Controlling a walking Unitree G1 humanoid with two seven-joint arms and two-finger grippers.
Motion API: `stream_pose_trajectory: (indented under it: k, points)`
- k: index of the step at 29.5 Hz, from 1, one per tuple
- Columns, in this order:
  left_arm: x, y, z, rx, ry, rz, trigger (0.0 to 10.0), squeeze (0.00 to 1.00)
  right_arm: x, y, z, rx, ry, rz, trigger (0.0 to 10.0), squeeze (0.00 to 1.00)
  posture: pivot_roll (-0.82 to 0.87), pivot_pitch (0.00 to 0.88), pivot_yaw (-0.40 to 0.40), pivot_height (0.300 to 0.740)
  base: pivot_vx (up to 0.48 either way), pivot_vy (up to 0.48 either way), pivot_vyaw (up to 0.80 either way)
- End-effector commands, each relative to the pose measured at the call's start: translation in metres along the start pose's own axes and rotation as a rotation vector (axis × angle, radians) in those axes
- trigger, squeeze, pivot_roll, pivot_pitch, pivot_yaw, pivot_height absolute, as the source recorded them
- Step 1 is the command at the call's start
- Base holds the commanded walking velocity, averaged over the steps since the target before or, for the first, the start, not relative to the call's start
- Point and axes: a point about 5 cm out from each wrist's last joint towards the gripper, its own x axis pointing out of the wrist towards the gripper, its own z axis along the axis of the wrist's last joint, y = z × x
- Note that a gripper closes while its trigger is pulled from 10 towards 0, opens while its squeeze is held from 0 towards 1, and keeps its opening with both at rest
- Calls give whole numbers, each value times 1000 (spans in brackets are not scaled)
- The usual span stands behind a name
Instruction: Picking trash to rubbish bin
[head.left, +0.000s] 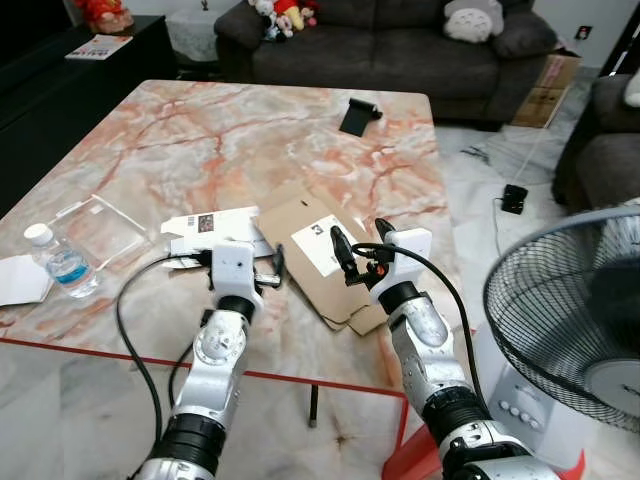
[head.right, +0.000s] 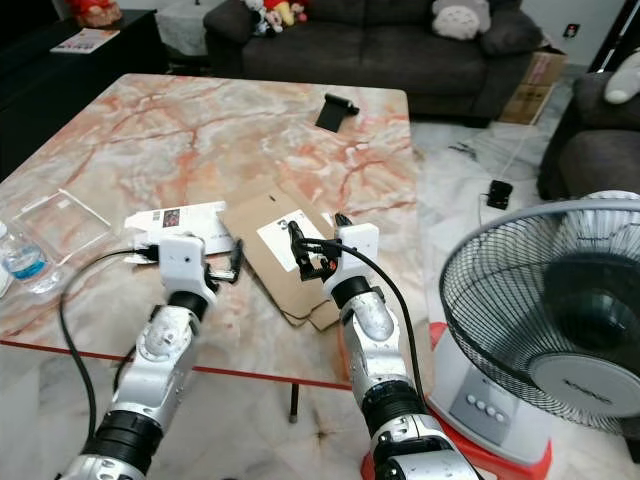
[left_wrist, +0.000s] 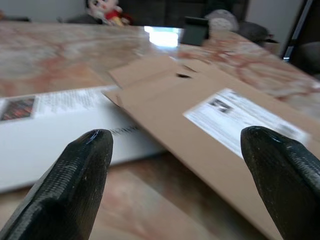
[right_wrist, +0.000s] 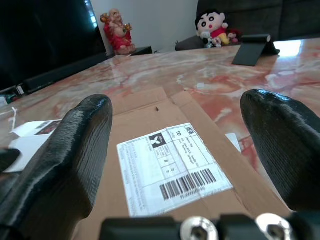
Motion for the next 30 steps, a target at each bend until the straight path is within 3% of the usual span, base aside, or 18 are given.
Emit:
stream_pose_trajectory:
  k: [1,3,5,8,11,14,19,21,30]
  points:
    - [-2,5,3,-10,4,-4,10000,0,0,2,1,3,-5,4,10000,0,22,71,0,740,0,0,0]
    - [-2,7,1,14,15,7,10000,0,0,2,0,3,-4,4,10000,0,24,70,1,740,0,0,0]
    - [-3,9,0,-15,22,25,10000,0,0,2,0,3,-4,4,10000,0,22,70,5,740,0,0,0]
    - [-3,18,0,-128,47,71,10000,0,0,3,0,5,-4,5,10000,0,23,68,7,740,0,0,0]
    - [-1,20,3,-187,66,76,10000,0,-1,4,-1,5,-4,8,10000,0,21,62,11,740,0,0,0]
    - [8,19,16,-297,63,76,10000,0,0,5,-1,6,-5,9,10000,0,20,56,15,740,0,0,0]
    - [19,10,26,-296,99,-14,10000,0,-1,7,-2,7,-5,15,10000,0,15,53,21,740,0,0,0]
    - [22,8,31,-334,101,-35,10000,0,-2,8,-2,9,-7,15,10000,0,11,61,23,740,0,0,0]
    - [26,13,38,-270,170,0,10000,0,-9,8,-7,13,2,2,10000,0,6,109,24,740,0,0,0]
